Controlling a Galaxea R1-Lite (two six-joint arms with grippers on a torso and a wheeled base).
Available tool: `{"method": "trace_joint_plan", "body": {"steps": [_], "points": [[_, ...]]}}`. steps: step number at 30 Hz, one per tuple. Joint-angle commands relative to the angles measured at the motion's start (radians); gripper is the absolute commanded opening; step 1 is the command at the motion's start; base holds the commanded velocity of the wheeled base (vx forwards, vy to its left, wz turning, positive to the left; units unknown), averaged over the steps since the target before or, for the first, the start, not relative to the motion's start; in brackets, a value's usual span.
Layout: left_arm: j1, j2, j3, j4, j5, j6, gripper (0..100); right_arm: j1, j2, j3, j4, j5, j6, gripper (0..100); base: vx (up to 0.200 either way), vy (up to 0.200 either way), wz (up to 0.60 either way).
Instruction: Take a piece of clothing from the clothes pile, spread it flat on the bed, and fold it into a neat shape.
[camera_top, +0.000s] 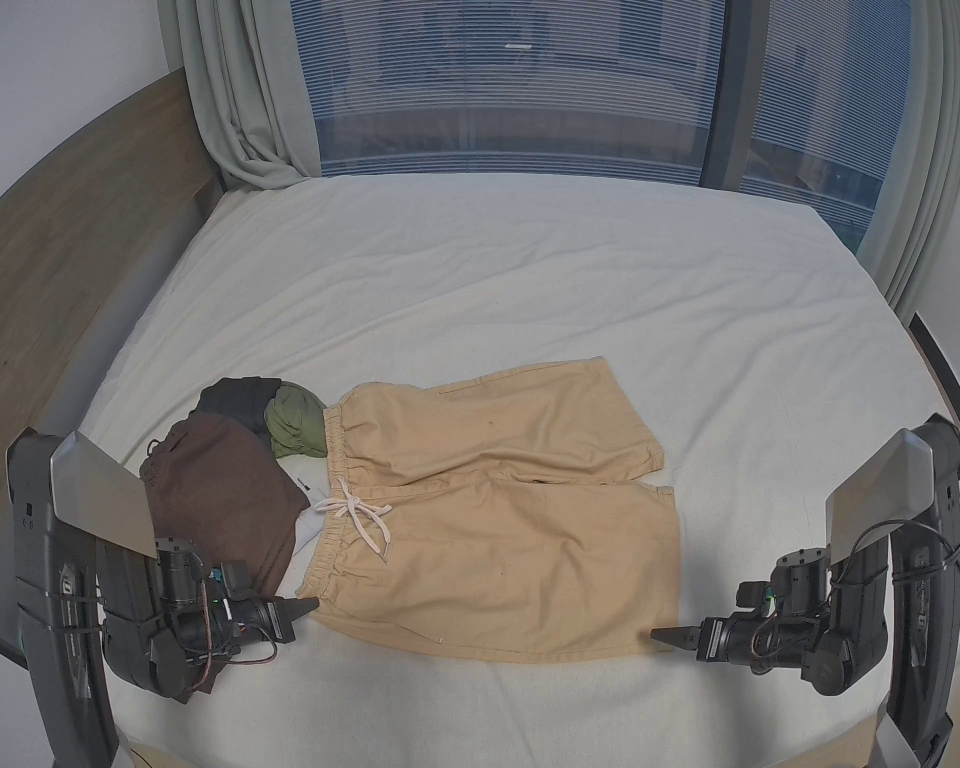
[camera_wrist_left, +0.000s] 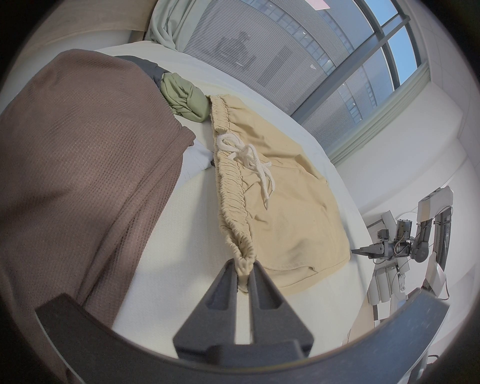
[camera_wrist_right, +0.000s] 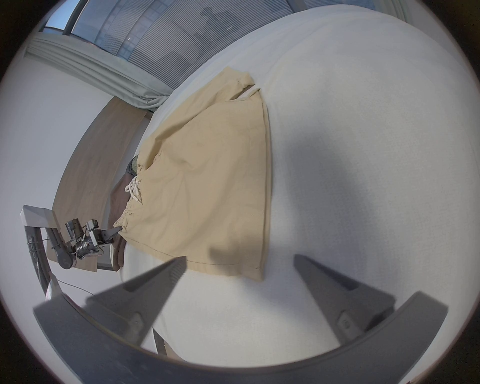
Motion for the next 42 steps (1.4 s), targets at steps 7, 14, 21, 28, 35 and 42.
{"method": "trace_joint_plan", "body": {"steps": [7, 14, 21, 28, 35, 42], "points": [[-0.021, 0.003, 0.0, 0.0, 0.004, -0.001, 0, 0.035, 0.04, -0.019, -0.001, -0.004, 0.011, 100, 0.0, 0.0, 0.0], [-0.022, 0.001, 0.0, 0.0, 0.004, 0.001, 0, 0.081, 0.071, -0.051, -0.001, -0.007, 0.022, 100, 0.0, 0.0, 0.0], [-0.022, 0.003, -0.002, 0.0, 0.004, 0.003, 0, 0.081, 0.069, -0.062, -0.001, -0.01, 0.062, 0, 0.0, 0.0, 0.0], [-0.013, 0.006, -0.002, 0.0, 0.004, 0.003, 0, 0.069, 0.057, -0.054, -0.001, -0.01, 0.062, 0, 0.0, 0.0, 0.0], [-0.016, 0.004, 0.001, 0.0, 0.003, 0.001, 0, 0.037, 0.005, -0.019, -0.001, -0.007, 0.056, 0, 0.0, 0.0, 0.0], [-0.013, -0.005, 0.029, 0.0, 0.001, 0.003, 0, 0.018, -0.02, 0.046, -0.001, -0.005, 0.042, 0, 0.0, 0.0, 0.0]]}}
